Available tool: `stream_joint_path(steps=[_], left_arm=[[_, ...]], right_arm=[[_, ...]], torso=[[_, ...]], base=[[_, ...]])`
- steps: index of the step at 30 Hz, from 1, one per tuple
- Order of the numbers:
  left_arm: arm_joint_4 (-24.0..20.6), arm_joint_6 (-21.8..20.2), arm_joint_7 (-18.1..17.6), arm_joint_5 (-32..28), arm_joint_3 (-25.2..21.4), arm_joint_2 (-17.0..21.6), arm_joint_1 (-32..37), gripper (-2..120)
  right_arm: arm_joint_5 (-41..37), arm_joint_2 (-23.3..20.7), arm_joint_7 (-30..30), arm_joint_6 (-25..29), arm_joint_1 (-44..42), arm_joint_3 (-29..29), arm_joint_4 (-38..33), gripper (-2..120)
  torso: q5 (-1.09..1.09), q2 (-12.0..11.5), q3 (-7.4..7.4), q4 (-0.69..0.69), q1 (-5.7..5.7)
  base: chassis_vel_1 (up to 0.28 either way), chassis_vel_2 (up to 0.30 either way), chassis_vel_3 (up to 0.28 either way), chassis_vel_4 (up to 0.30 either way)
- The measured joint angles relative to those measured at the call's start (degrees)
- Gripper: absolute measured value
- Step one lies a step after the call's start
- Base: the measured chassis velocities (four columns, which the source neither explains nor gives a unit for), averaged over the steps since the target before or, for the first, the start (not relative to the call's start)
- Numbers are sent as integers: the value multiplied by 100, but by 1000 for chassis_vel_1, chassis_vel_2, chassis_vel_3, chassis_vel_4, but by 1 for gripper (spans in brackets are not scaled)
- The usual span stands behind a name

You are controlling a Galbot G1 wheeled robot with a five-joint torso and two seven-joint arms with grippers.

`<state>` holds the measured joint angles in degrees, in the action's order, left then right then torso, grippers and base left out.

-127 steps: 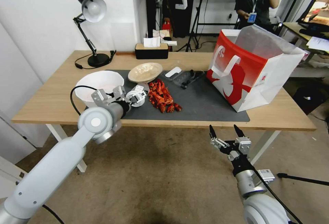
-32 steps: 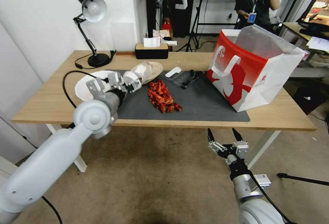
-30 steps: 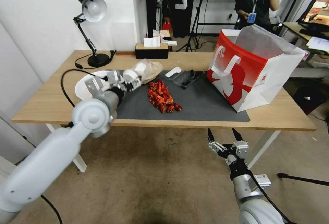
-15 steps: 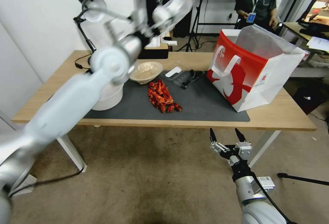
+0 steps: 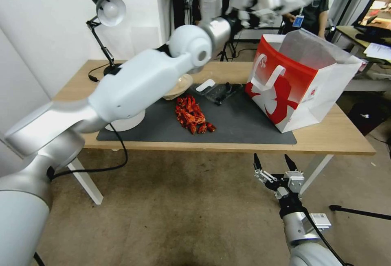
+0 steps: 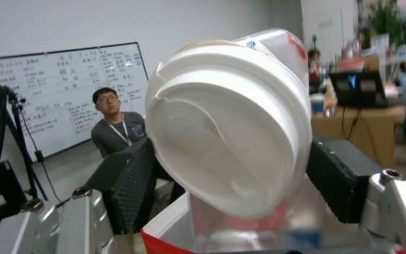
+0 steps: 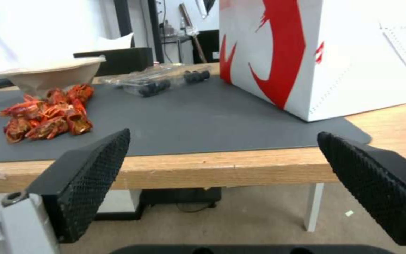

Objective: Pick up the trash from the table and place it into the takeout bag.

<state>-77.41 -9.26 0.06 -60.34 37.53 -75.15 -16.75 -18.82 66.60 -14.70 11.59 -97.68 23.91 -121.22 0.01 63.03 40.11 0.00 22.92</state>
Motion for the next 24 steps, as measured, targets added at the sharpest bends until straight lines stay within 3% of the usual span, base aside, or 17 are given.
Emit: stream_joint_path(steps=[2, 5, 11, 19, 24], left_arm=[[138, 1, 16, 282, 93, -91, -51, 72], [592, -3, 80, 1248, 384, -350, -210, 72], [922, 6, 264, 2232, 630, -503, -316, 72], [974, 162, 741, 2618, 872, -486, -370, 72], [960, 200, 764, 2596, 894, -482, -310, 72]], right_arm=[[0, 5, 2, 12, -7, 14, 0, 100], [-3, 8, 12, 54, -26, 63, 36, 100], [-27, 17, 22, 79, -5, 64, 105, 100], [-40, 51, 34, 119, 8, 53, 158, 100], [-58, 27, 37, 133, 18, 62, 192, 100]], torso=[[0, 0, 0, 0, 0], [0, 0, 1, 0, 0], [0, 0, 0, 0, 0], [-1, 0, 0, 0, 0], [-2, 0, 0, 0, 0]], base=[[0, 0, 0, 0], [0, 0, 0, 0], [0, 0, 0, 0], [0, 0, 0, 0], [0, 0, 0, 0]])
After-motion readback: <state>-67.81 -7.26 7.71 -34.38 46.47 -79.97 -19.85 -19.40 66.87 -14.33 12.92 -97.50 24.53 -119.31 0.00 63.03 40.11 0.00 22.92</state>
